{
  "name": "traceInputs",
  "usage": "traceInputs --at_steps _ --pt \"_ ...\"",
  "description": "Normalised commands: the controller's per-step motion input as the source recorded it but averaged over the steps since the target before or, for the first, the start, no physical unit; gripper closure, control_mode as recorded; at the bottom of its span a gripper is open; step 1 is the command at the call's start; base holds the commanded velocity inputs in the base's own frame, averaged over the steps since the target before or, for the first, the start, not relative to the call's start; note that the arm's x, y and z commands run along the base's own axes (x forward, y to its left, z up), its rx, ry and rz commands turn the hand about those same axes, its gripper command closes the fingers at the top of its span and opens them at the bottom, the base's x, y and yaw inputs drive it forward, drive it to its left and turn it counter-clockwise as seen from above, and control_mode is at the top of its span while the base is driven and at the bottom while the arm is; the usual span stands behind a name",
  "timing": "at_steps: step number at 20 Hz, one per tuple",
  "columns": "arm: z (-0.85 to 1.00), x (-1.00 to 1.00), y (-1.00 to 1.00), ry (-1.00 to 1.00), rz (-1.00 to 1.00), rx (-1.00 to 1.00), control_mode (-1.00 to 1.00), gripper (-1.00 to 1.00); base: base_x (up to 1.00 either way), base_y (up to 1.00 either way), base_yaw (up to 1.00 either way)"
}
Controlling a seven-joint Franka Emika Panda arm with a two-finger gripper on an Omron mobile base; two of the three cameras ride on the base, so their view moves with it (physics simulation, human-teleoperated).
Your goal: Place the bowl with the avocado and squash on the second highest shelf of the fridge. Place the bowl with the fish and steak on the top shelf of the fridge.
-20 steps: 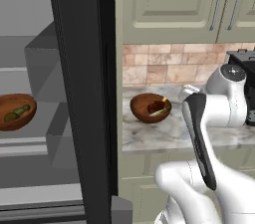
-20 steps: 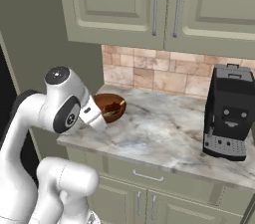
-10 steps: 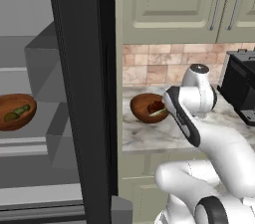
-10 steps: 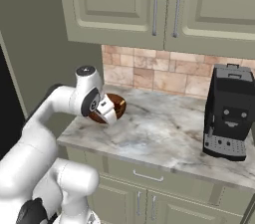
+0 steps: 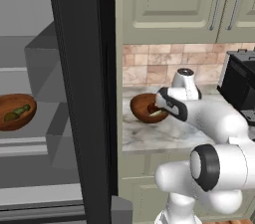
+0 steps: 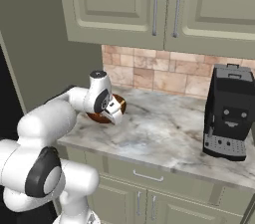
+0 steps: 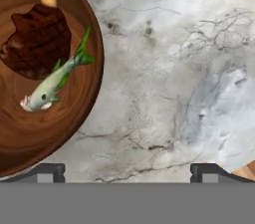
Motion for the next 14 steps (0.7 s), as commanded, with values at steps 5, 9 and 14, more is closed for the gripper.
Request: traceInputs --at_steps 5,9,14 --pt "-0.33 0.4 0.04 0.01 0.01 0.0 -1.0 -1.0 0.0 0.0 0.0" --pt "0.05 0.06 0.03 0.09 0.0 0.0 -1.0 -1.0 0.0 0.0 0.0" --pt "-0.05 0.34 0.23 0.0 0.0 0.0 -1.0 -1.0 0.0 0.0 0.0"
